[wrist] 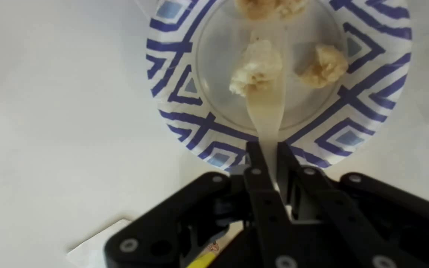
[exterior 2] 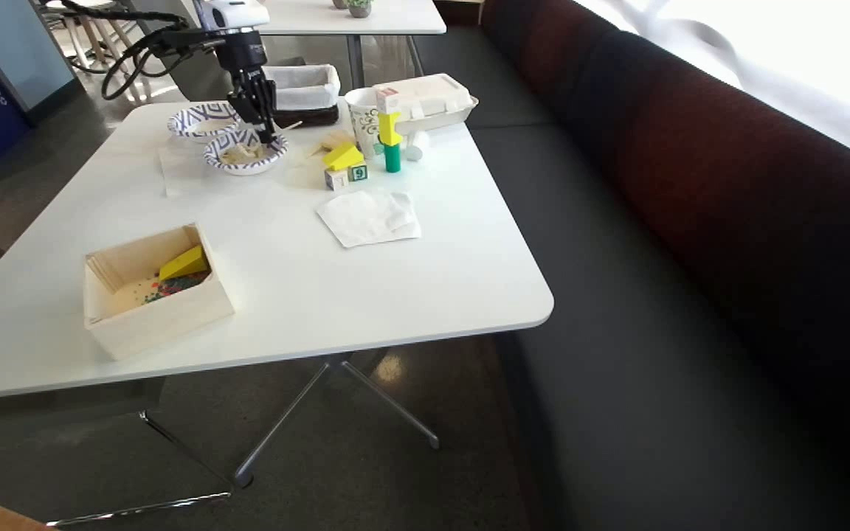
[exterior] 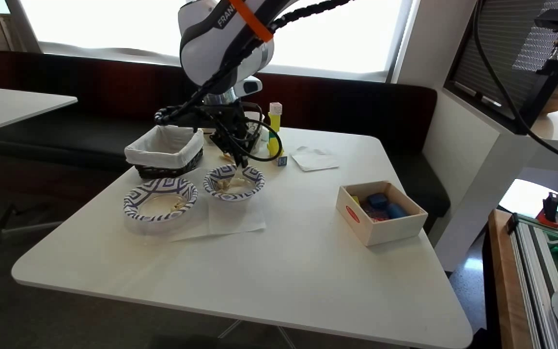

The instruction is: Use the fork to transfer the object from the left to the right plate

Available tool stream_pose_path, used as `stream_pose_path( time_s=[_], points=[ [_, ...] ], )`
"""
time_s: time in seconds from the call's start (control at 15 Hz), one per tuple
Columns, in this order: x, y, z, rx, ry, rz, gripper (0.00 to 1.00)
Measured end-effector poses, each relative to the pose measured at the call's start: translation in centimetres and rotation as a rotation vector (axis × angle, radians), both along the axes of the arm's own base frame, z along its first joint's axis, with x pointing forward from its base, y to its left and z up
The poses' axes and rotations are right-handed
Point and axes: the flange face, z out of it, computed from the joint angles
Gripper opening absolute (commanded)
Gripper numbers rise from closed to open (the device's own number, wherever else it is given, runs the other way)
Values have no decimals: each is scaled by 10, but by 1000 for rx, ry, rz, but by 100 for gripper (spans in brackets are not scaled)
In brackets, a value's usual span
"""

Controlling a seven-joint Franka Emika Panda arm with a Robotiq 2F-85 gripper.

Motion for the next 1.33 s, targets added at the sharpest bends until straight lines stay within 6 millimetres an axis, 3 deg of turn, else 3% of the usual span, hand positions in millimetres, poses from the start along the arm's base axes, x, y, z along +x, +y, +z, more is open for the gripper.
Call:
stream_pose_path(
  time_s=[0.07, 0.33, 0.6, 0.8, 1.33],
  points=[
    [1, 0, -3, -1, 1, 1, 40],
    [3, 1, -11, -2, 5, 3, 68],
    [1, 9, -4, -3, 28, 13, 98],
    [-11, 22, 16, 1, 100, 70, 100],
    [-63, 69, 97, -77, 264, 265, 100]
  ],
)
